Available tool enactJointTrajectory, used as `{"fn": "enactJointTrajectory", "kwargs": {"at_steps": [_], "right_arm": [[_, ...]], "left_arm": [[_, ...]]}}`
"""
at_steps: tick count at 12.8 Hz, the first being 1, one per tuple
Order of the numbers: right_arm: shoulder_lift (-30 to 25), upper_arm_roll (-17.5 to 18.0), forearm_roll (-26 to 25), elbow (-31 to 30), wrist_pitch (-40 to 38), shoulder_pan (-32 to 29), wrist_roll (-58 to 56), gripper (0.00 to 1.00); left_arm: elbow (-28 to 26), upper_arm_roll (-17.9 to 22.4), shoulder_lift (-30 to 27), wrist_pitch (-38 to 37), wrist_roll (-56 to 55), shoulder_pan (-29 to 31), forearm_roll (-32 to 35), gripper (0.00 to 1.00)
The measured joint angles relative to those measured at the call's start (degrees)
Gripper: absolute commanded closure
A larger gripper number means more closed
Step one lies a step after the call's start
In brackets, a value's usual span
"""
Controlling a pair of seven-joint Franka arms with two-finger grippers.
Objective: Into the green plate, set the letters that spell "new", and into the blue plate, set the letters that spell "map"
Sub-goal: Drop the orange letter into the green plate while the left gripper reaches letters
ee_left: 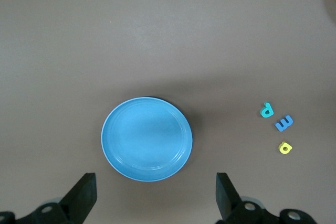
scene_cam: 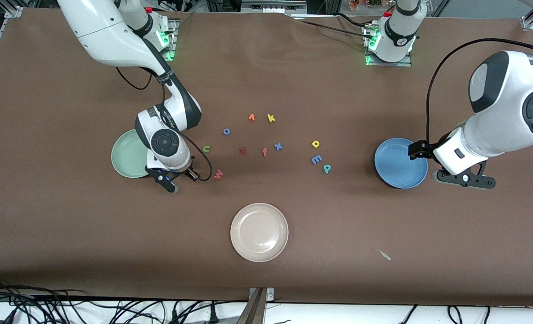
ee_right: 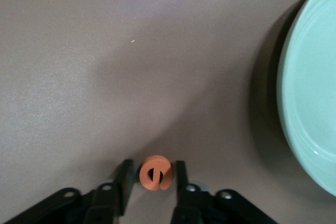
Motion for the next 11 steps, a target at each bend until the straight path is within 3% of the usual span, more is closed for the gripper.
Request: {"fn": "enactJointTrajectory", "kwargs": {"at_steps": [3,6,9,11], "right_arm": [[-0.7,-0.1,-0.1,0.8,-0.7,0.0,-0.2,0.98],[-6.0,-1.2,-0.1,2.2,-9.8,-0.1,-8.3,0.98],[-12.3,-5.9,1.8,1.0,-16.6,-0.5,-21.2,0.98],[-14.7,-10.3,5.8,-3.6,-15.4,-0.9,-29.9,0.97]], "left_arm": [[0.0,0.0,0.0,0.0,0.0,0.0,0.0,0.0],[0.1,0.0,0.0,0.0,0.1,0.0,0.0,0.0],[0.1,0.0,0.0,0.0,0.1,0.0,0.0,0.0],[0.1,0.0,0.5,-0.1,-0.1,-0.1,0.0,0.0]]}}
